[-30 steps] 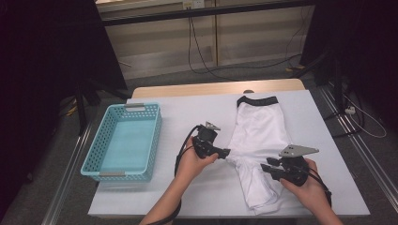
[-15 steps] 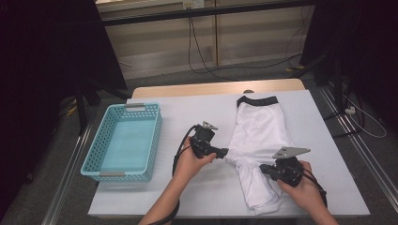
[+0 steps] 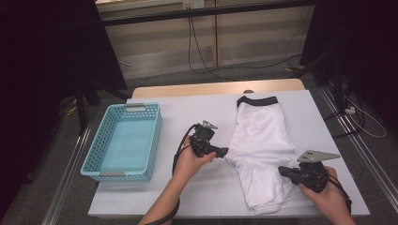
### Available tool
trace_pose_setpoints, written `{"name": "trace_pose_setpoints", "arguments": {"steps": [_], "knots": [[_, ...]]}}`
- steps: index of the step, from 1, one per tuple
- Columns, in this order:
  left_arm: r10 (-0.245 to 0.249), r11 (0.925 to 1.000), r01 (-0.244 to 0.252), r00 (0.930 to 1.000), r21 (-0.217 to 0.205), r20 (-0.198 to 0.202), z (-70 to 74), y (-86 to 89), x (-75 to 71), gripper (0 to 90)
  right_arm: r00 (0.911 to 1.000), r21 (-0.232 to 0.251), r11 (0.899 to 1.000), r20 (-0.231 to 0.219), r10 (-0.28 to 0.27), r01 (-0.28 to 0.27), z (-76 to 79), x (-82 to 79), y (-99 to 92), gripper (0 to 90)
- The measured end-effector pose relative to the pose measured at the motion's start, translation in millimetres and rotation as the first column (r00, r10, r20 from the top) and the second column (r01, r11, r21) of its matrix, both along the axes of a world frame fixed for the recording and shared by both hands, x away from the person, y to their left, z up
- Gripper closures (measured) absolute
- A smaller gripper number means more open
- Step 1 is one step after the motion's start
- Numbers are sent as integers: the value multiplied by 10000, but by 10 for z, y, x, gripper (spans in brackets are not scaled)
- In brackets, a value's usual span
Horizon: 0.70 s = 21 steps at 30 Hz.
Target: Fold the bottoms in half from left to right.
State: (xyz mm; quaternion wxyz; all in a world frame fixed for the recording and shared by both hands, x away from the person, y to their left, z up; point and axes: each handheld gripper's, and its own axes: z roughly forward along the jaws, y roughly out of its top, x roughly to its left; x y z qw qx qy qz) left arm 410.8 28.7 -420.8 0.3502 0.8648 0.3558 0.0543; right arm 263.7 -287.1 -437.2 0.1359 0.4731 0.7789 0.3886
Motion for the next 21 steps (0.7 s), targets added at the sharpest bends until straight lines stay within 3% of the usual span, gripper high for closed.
{"name": "trace_pose_setpoints", "arguments": {"steps": [5,21], "knots": [[-40,10000,40,10000,-43,20,7,6,6,147,9996,56,9996,89,-279,279,16,-86,-128,898],[38,9999,-36,9999,-132,98,28,29,9,142,9988,128,9992,295,-387,384,55,-277,-292,897]]}}
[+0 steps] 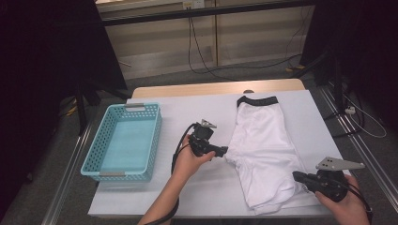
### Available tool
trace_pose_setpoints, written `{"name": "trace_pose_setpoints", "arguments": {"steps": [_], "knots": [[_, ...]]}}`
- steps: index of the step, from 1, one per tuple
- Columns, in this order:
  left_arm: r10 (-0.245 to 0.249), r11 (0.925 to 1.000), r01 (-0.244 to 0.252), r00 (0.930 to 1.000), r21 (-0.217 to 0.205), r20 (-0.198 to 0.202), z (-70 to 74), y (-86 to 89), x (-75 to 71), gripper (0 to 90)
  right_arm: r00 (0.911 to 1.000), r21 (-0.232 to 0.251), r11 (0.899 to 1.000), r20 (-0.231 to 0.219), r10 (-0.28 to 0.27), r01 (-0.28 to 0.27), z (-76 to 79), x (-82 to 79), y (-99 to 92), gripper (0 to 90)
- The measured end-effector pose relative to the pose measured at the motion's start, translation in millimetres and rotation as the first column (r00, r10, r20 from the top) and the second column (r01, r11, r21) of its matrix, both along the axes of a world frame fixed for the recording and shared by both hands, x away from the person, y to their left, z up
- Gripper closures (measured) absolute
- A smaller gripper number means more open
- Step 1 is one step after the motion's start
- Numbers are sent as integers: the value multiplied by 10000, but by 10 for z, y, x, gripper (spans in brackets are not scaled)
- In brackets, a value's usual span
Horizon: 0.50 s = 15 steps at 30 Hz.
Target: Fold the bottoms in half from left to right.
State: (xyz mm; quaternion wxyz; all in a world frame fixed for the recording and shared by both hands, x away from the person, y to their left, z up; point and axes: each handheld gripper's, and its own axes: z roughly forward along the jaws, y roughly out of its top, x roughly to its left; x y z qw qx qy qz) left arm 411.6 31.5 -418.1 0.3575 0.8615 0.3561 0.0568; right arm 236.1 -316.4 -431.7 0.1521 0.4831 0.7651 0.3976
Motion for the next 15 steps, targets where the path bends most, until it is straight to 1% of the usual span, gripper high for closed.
{"name": "trace_pose_setpoints", "arguments": {"steps": [4,9,11,14,15], "knots": [[-10,10000,10,10000,-23,-15,-2,-2,0,142,10000,59,10000,75,-13,13,31,-33,-29,896],[-3,10000,3,10000,45,-1,4,18,11,142,10000,19,10000,26,-62,61,28,-95,-81,896],[14,10000,-14,10000,27,21,5,14,8,142,9999,37,9999,69,-158,157,35,-104,-103,896],[23,10000,-23,10000,13,44,9,6,3,142,9997,81,9999,184,-149,148,58,-105,-112,896],[-10,10000,10,10000,4,-5,9,7,3,142,9998,68,9999,189,-119,117,63,-106,-112,896]]}}
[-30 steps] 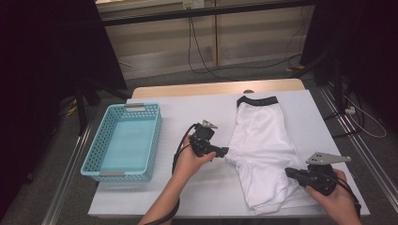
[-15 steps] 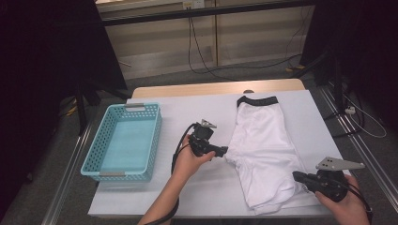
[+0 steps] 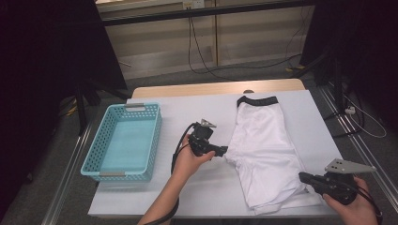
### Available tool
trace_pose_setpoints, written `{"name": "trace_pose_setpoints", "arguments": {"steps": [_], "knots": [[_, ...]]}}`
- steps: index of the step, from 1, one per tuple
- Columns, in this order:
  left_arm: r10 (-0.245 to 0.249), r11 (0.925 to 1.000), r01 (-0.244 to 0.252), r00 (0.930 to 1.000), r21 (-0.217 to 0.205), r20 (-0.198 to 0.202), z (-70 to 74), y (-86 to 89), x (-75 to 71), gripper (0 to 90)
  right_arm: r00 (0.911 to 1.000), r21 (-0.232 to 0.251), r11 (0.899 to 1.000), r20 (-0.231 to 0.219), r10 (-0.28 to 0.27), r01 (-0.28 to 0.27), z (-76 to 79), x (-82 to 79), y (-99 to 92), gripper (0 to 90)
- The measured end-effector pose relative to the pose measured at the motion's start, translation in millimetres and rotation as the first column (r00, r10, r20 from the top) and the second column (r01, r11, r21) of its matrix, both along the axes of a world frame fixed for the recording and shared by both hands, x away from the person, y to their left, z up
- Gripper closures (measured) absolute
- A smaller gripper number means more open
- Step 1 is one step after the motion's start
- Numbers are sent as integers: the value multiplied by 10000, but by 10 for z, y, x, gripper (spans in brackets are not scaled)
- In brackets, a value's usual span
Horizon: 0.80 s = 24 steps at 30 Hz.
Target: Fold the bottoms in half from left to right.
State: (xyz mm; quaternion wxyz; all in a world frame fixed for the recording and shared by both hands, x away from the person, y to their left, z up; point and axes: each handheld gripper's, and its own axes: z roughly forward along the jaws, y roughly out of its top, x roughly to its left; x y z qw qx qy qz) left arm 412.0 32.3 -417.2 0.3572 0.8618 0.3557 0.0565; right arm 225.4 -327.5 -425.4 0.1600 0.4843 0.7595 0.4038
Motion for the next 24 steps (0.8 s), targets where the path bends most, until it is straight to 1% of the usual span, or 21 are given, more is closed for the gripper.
{"name": "trace_pose_setpoints", "arguments": {"steps": [3,10,11,12,17,21,24], "knots": [[42,10000,-42,10000,-3,-17,-8,0,1,142,10000,-5,10000,-30,63,-63,19,-12,1,896],[110,9999,-110,9999,-52,-77,-5,13,15,141,9998,-67,9999,96,155,-154,48,-35,-10,897],[146,9998,-146,9999,-101,-67,-4,16,17,139,9998,-58,9999,81,161,-161,52,-36,-12,896],[125,9999,-125,9999,-53,-52,1,23,19,137,9998,-53,9998,99,176,-175,54,-36,-12,896],[151,9999,-151,9999,-68,-4,3,25,21,138,9995,-139,9995,159,278,-276,65,-46,-12,896],[173,9998,-173,9998,-57,-21,0,27,24,140,9996,-193,9995,169,233,-230,70,-47,-26,897],[147,9999,-147,9999,-44,-11,8,37,29,140,9995,-160,9996,231,218,-215,82,-81,-45,897]]}}
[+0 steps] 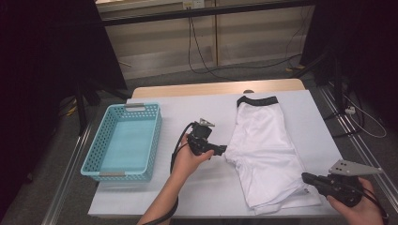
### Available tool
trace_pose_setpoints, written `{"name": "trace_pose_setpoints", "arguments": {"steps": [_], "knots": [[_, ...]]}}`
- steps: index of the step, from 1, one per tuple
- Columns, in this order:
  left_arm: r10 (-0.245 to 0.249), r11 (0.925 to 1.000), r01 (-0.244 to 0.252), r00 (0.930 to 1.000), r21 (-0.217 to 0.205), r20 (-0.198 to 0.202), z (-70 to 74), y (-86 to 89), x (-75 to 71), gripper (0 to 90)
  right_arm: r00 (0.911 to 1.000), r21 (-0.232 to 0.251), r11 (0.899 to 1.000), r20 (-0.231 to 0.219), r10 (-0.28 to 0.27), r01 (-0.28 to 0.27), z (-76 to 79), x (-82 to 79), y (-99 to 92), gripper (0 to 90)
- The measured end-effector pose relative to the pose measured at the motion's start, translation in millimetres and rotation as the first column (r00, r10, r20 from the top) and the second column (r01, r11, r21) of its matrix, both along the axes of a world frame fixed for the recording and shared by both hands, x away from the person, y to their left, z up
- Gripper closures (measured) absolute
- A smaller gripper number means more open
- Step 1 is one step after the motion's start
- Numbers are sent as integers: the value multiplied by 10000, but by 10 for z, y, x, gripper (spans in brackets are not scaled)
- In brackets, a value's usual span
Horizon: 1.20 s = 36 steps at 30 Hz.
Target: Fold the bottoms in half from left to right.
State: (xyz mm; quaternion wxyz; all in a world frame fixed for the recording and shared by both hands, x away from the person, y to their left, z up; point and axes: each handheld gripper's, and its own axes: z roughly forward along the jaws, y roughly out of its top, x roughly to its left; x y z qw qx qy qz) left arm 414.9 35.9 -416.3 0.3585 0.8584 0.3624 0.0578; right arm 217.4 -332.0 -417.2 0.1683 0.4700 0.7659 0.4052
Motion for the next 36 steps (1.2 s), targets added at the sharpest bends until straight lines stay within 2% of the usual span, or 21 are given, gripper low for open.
{"name": "trace_pose_setpoints", "arguments": {"steps": [4,8,10,12,18,25,28,32,34,36], "knots": [[77,10000,-77,10000,-45,20,9,8,10,142,9999,8,9999,14,-119,119,7,-72,-59,897],[102,9999,-102,9999,-46,43,18,27,16,142,10000,73,10000,-74,38,-37,23,-152,-91,888],[107,9999,-107,9999,-30,19,20,45,32,142,10000,-73,10000,-80,-11,10,27,-156,-86,807],[181,9998,-181,9998,-36,14,14,50,36,142,10000,-171,9998,-39,-57,57,42,-128,-72,800],[210,9998,-210,9998,-45,-41,-8,55,25,142,9996,-505,9984,96,-260,264,79,111,10,722],[205,9998,-205,9998,72,-85,-30,88,7,142,9979,-716,9956,-158,-623,610,-29,434,89,695],[210,9998,-209,9997,35,-100,-25,107,1,142,9954,-819,9926,-264,-921,896,-86,563,94,693],[294,9996,-294,9995,28,-74,-18,122,-9,142,9875,-925,9845,-380,-1527,1487,-160,720,67,708],[237,9997,-237,9997,51,-79,-18,132,-8,142,9846,-977,9816,-451,-1690,1640,-192,774,67,719],[253,9997,-253,9997,69,-63,-23,135,-9,142,9840,-1008,9826,-704,-1635,1561,-231,806,83,745]]}}
